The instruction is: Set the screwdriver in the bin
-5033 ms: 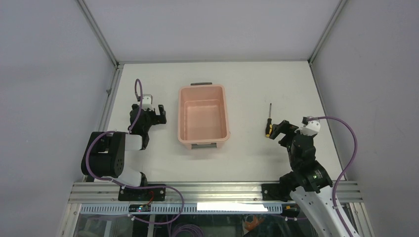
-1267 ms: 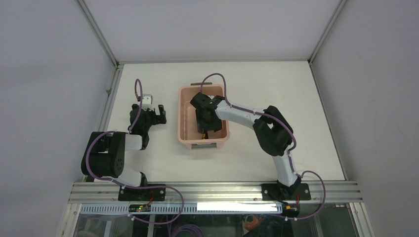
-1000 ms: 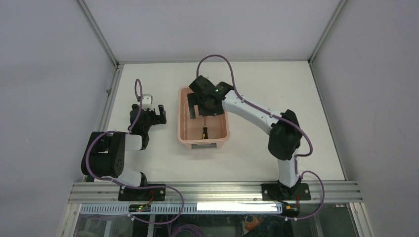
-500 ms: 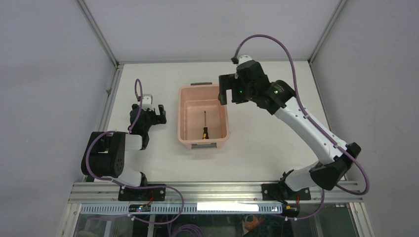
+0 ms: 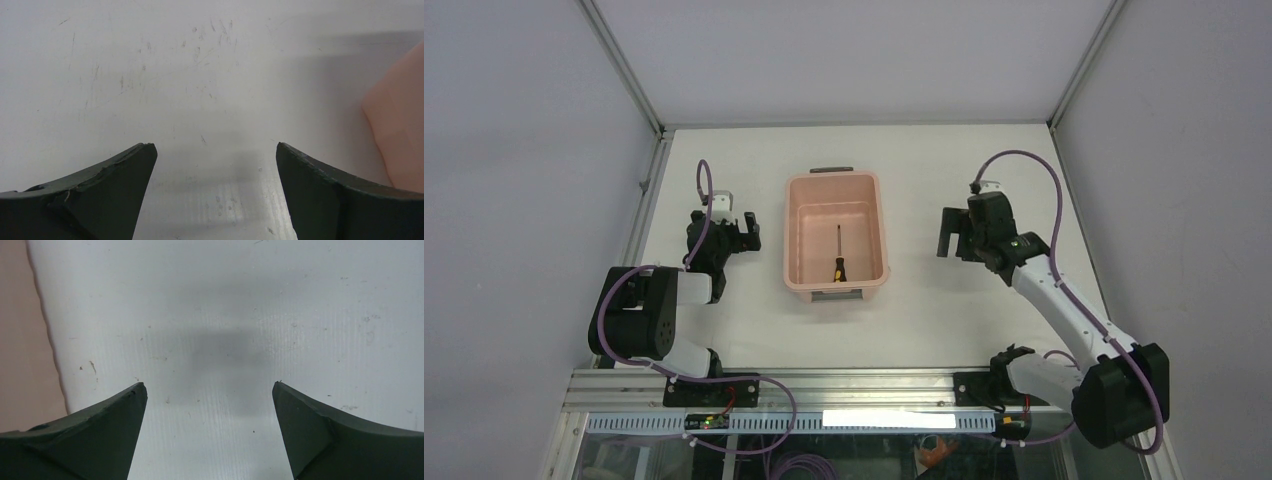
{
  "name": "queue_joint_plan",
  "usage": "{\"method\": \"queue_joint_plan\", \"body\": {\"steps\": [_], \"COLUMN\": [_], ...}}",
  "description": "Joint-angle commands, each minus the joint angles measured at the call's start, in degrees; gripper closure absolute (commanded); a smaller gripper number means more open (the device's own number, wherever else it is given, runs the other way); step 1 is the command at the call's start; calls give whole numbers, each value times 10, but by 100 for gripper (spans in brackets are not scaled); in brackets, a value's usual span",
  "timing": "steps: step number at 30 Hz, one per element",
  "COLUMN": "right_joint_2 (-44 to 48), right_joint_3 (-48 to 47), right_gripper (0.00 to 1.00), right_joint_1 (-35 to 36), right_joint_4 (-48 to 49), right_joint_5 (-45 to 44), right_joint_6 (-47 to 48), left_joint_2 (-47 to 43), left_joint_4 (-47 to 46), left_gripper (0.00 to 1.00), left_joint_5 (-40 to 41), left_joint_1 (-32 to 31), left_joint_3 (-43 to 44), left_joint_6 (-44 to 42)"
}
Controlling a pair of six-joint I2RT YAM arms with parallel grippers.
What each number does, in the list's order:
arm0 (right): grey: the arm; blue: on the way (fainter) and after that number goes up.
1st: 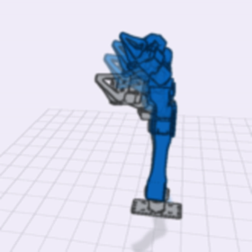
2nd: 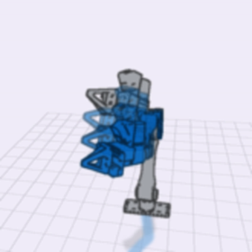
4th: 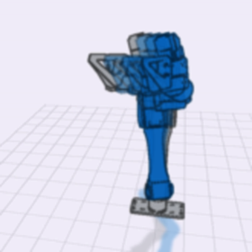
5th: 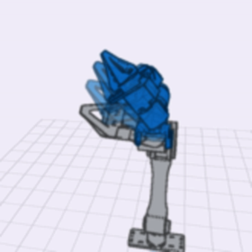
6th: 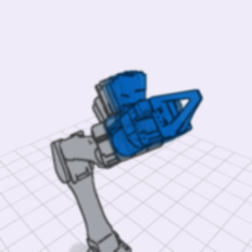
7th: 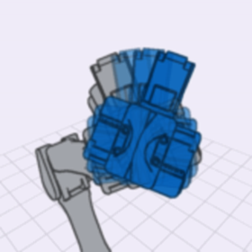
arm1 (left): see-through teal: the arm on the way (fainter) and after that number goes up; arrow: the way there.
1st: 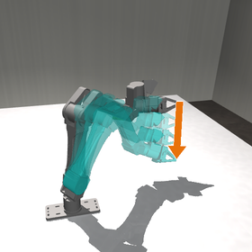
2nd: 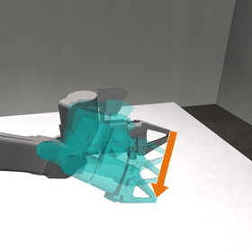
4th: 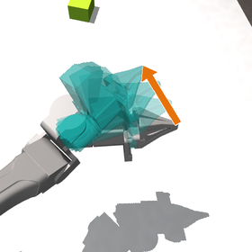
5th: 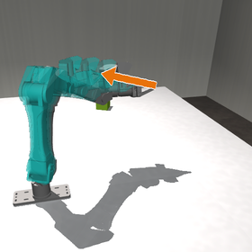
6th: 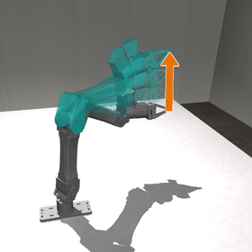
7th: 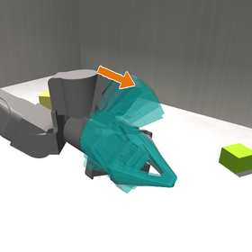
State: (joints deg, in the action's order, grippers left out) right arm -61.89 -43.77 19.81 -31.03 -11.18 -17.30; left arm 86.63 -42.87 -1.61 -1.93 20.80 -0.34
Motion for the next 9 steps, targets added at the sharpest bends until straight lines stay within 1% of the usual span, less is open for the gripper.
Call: {"method": "queue_joint_plan", "body": {"steps": [1, 5, 9], "right_joint_2": [21, 3, -1], "right_joint_3": [48, 64, 76], "right_gripper": [1, 1, 1], "right_joint_1": [-4, -4, -4], "right_joint_4": [133, 152, 182], "right_joint_5": [-15, -34, -17], "right_joint_6": [-50, -65, -58], "left_joint_2": [-3, -3, -3], "left_joint_4": [-36, -36, -36], "left_gripper": [1, 1, 1], "left_joint_5": [-5, -5, -5], "left_joint_1": [-6, -6, -6], "left_joint_3": [10, 10, 10], "left_joint_6": [9, 9, 9]}}
